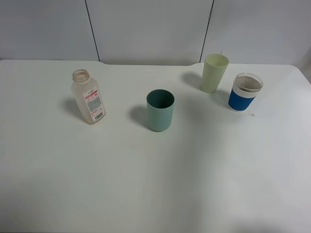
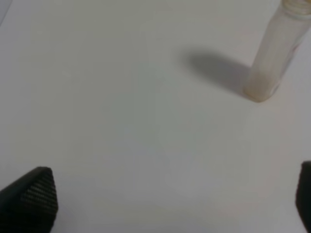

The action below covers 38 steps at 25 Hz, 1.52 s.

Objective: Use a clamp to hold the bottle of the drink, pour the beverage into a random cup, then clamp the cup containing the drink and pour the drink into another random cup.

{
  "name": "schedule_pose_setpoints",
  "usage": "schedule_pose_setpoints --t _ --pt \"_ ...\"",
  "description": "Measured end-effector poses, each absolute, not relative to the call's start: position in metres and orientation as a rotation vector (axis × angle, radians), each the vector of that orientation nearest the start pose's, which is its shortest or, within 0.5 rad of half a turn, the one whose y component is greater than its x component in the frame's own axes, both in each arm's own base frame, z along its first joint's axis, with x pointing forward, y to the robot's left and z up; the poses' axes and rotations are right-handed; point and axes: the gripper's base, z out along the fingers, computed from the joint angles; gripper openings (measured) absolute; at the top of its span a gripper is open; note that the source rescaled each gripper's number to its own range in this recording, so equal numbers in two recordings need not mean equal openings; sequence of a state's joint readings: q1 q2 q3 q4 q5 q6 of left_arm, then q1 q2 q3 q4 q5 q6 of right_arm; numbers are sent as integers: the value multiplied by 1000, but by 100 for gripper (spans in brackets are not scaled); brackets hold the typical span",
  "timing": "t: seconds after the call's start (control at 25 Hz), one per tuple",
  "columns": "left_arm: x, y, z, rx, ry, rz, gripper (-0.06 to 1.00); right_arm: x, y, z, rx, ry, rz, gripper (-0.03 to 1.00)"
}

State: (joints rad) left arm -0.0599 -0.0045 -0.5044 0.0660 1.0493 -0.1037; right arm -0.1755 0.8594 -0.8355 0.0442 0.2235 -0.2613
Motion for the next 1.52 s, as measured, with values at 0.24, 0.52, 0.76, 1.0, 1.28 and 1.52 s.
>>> schedule_pose_setpoints --t 0.24,0.52,0.76,1.0,1.28,1.52 --pt "-5 6 280 -47 2022 -25 100 123 -26 404 5 1682 -303 100" --pt "-5 6 280 -47 2022 -25 100 47 -8 404 42 1669 -255 100" --pt "-5 6 280 -47 2022 -25 100 -9 6 387 67 1701 -207 100" --pt "-5 6 280 -47 2022 -25 100 -45 20 378 12 1611 -115 100" --pt "-5 6 280 -47 2022 -25 100 -38 19 347 -38 1718 -75 100" --pt "-5 6 280 -47 2022 -25 100 -18 14 308 -109 1906 -34 100"
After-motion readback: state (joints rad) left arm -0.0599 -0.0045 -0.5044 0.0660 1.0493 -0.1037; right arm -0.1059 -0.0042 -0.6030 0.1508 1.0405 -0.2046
